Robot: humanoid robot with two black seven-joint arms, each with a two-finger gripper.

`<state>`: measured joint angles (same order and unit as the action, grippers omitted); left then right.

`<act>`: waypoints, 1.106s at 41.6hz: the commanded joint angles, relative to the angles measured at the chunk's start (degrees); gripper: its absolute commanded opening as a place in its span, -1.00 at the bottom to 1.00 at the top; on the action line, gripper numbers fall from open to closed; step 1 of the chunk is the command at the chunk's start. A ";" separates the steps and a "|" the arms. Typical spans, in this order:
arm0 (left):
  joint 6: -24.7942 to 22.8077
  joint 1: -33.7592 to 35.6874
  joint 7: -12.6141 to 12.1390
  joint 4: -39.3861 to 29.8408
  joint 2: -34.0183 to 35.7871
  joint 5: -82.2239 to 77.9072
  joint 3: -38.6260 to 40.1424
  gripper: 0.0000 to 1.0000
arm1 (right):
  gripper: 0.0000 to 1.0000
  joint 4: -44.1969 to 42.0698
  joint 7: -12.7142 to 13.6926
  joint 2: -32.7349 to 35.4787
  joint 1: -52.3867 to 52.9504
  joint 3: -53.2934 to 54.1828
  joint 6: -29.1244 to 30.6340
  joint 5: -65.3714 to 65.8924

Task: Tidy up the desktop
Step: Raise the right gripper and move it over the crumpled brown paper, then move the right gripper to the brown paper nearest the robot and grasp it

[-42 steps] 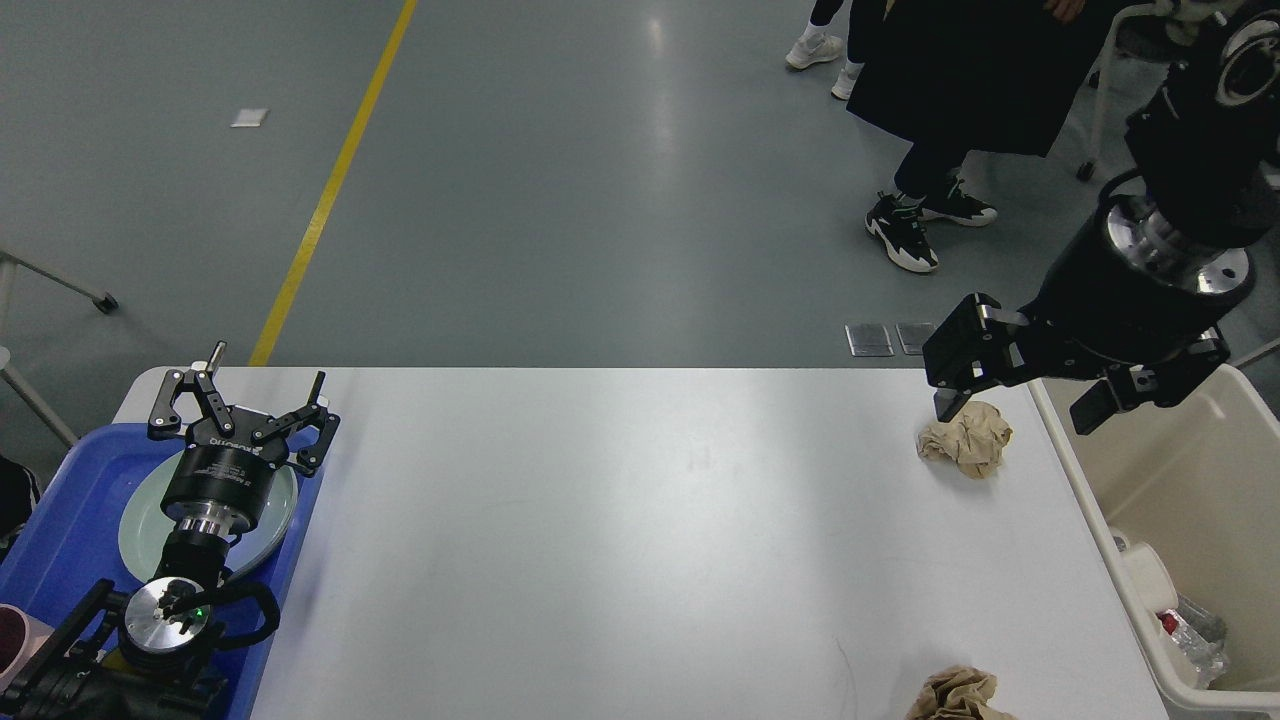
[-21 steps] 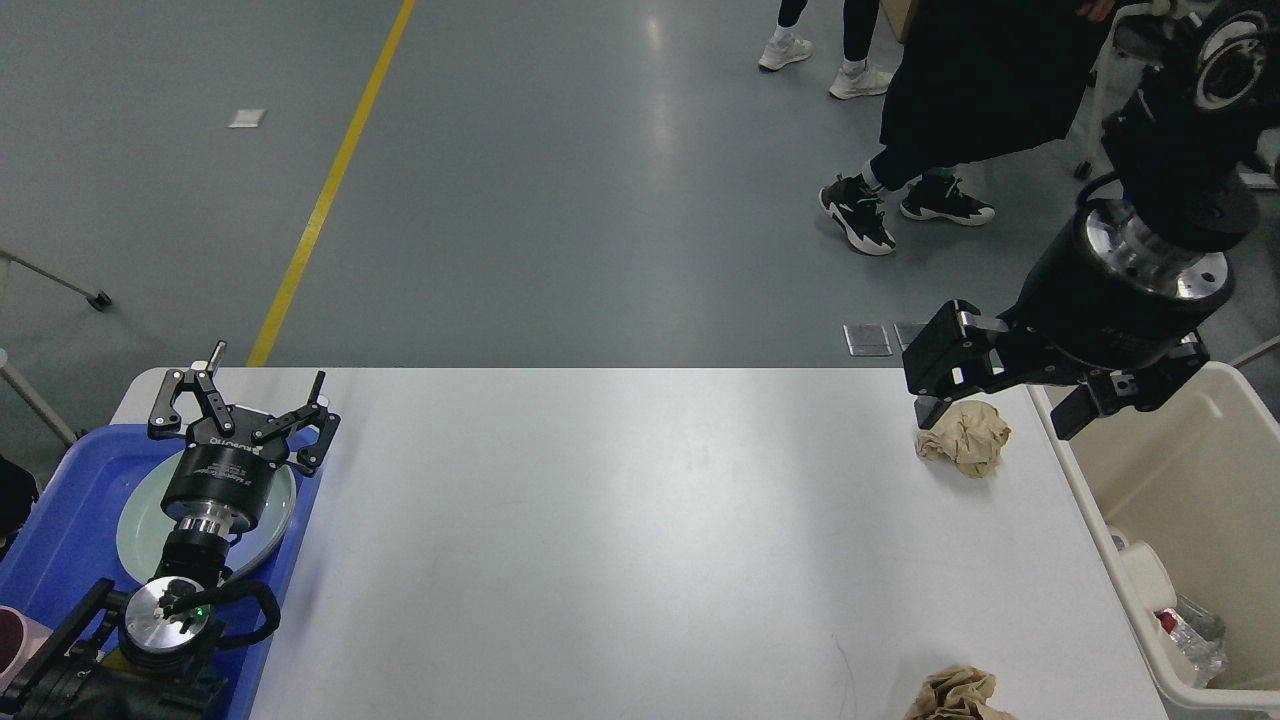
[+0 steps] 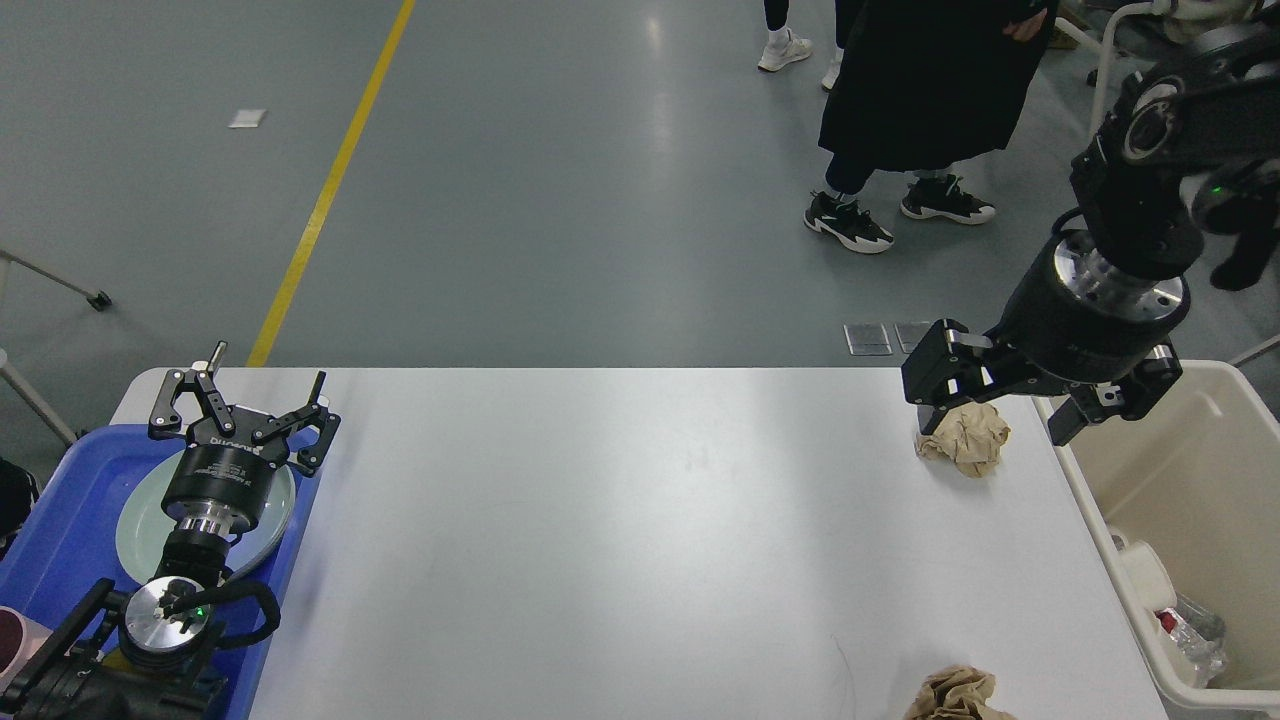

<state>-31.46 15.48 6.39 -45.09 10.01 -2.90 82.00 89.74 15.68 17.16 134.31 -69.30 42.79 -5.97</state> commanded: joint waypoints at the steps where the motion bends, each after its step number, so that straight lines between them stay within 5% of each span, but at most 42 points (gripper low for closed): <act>1: -0.01 -0.01 0.02 0.00 0.01 0.00 0.00 0.93 | 0.98 2.99 0.05 -0.28 -5.89 2.84 0.01 0.08; 15: -0.01 -0.01 0.11 0.00 0.01 0.00 0.00 0.93 | 0.82 2.90 0.23 -0.90 -26.54 5.31 -7.98 2.62; 29: 0.08 -0.01 0.11 0.00 0.01 0.00 0.00 0.93 | 0.85 -0.44 0.14 -2.91 -41.32 5.31 -26.96 5.00; 46: -0.01 -0.01 0.02 0.00 0.01 0.00 0.00 0.93 | 0.85 -2.81 0.05 -3.97 -47.82 5.66 -33.82 5.79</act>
<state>-31.45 15.47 6.50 -45.09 10.02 -2.90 82.00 87.49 15.73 13.62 88.04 -63.63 9.92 -0.26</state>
